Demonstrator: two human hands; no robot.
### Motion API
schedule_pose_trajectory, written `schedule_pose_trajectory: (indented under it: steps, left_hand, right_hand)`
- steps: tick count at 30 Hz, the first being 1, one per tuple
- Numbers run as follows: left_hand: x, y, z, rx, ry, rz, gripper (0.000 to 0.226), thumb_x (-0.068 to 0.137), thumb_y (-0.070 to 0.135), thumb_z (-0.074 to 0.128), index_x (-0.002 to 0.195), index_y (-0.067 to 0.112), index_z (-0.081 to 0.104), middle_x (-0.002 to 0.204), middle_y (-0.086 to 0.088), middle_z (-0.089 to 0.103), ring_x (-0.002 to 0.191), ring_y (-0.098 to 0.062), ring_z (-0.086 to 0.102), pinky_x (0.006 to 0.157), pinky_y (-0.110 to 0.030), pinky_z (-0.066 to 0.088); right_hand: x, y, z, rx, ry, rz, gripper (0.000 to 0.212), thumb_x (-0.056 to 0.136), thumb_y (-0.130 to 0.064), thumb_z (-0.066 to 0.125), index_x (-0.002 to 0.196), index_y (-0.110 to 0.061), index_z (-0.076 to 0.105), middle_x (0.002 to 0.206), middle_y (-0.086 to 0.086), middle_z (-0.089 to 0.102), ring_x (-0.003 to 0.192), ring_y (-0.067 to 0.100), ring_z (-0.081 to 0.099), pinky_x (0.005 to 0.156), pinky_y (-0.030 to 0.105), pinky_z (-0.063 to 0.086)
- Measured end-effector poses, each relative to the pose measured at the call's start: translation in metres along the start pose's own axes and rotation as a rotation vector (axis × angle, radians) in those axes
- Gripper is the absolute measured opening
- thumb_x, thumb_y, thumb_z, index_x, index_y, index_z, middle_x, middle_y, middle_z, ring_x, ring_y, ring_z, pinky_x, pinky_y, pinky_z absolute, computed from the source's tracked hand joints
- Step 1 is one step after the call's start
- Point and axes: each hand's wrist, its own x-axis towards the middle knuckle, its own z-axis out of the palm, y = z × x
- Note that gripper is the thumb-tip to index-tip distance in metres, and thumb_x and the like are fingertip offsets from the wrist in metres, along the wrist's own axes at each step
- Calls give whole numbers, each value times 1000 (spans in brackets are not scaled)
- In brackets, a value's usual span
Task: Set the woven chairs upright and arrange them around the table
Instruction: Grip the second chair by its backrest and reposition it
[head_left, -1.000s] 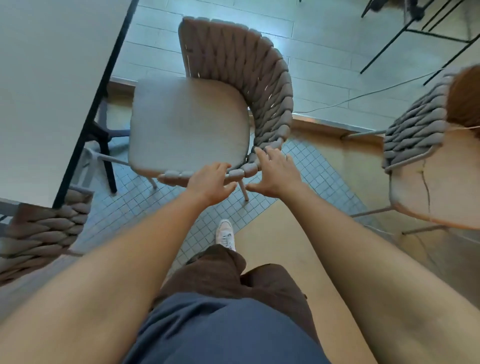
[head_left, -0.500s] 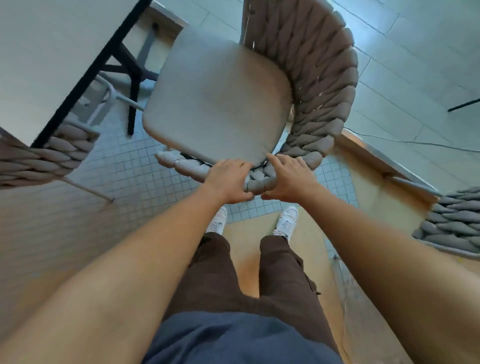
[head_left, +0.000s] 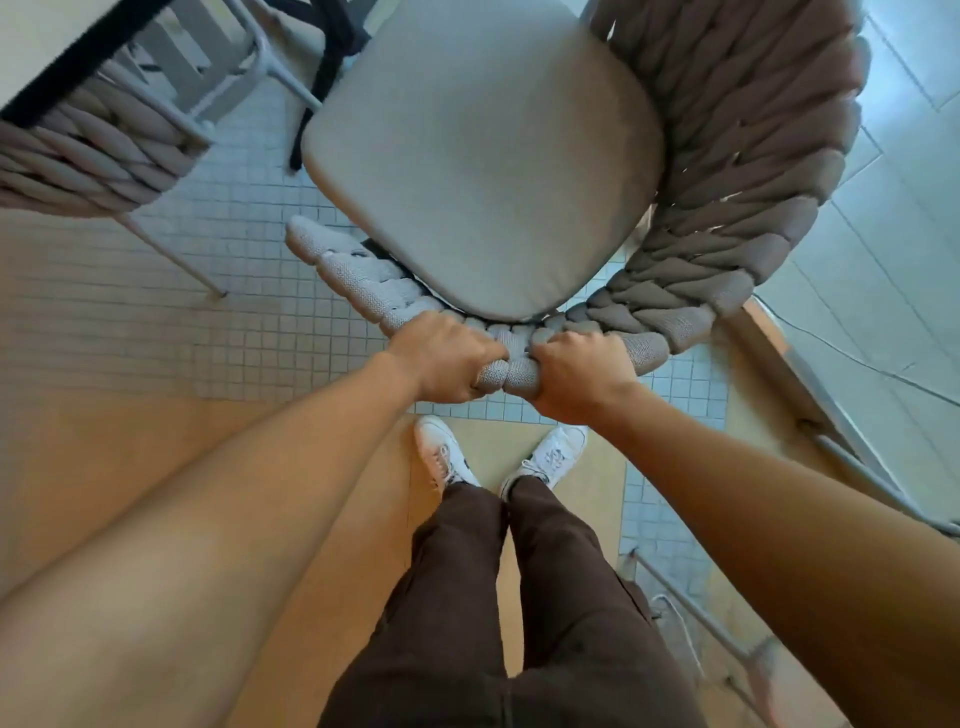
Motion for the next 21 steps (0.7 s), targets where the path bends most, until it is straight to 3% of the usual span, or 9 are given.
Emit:
schedule_pose_trajectory:
  steps: [10, 17, 21]
  left_hand:
    - [-16, -65, -17, 50, 2, 41, 47, 86, 53, 62, 131, 40, 61, 111, 7, 74, 97, -23, 70, 69, -32, 43]
    - [-18, -100, -24, 55, 75, -39, 41, 88, 51, 62, 128, 40, 61, 110, 7, 73, 100, -22, 69, 77, -36, 48]
    - [-22, -89, -23, 43, 148, -118, 42, 85, 44, 65, 126, 34, 64, 111, 5, 72, 107, -22, 65, 91, -40, 47]
  right_hand:
    - [42, -43, -25, 49, 24, 7, 39, 92, -61, 58, 99, -25, 70, 95, 1, 69, 89, 29, 69, 65, 35, 40]
    - [75, -56, -44, 40, 59, 1, 39, 91, -59, 58, 101, -24, 72, 96, 2, 70, 88, 30, 69, 66, 35, 40]
    - [76, -48, -52, 21, 18, -73, 44, 90, -60, 58, 112, -23, 69, 107, 2, 71, 98, 30, 70, 71, 37, 44]
